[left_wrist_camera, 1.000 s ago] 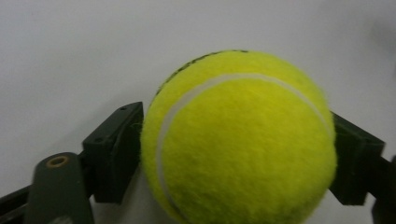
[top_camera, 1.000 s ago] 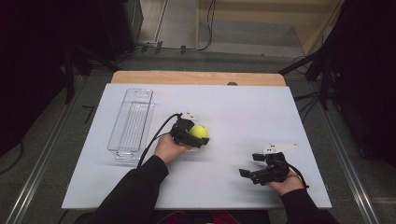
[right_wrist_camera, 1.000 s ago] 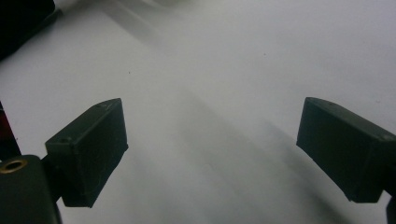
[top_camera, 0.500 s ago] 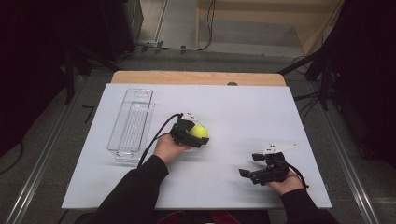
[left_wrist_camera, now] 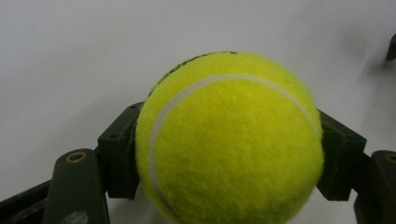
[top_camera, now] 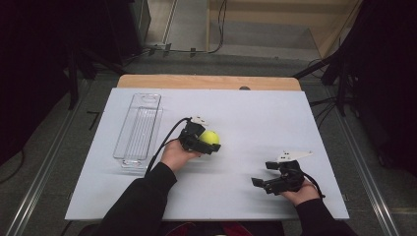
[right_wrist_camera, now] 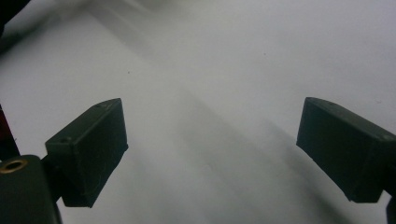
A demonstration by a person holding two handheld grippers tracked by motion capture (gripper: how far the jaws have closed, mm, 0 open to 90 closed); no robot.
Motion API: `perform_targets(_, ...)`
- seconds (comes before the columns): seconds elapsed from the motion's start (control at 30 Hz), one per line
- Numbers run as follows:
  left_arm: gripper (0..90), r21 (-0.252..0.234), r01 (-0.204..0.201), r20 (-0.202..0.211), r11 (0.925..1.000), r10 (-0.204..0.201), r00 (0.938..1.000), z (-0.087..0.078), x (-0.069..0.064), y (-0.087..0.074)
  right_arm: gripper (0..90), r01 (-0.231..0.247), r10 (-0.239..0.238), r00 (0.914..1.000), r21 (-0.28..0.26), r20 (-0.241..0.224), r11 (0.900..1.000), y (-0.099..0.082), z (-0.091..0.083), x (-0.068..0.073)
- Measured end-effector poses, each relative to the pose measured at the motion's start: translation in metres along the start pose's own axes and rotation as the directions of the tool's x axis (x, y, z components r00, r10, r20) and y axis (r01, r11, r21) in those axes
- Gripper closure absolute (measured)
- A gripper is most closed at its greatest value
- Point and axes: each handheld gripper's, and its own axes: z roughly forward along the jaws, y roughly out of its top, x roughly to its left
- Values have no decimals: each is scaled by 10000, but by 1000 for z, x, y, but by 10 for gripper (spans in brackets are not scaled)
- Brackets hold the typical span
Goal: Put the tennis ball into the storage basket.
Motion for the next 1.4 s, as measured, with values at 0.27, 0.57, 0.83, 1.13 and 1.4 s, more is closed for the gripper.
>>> perform_targets(0.27,259,-65,-44,126,10000,45,9999,-17,-5,10,70,-11,11,10000,-34,4,10000,0,-1,0)
perform_targets(0.57,259,46,-139,255,9999,138,9996,-36,-12,21,70,9,-9,10000,-49,17,10000,0,-1,0)
perform_targets(0.83,259,4,-308,402,9995,307,9987,-50,-19,30,70,10,-10,10000,-31,20,10000,0,0,0)
perform_targets(1.13,259,-94,-492,480,9987,496,9976,-63,-25,37,70,-7,7,10000,-28,34,10000,-1,-1,0)
perform_targets(1.4,259,11,-281,504,9996,280,9983,-66,-19,36,70,-40,40,10000,-11,14,10000,-1,-1,0)
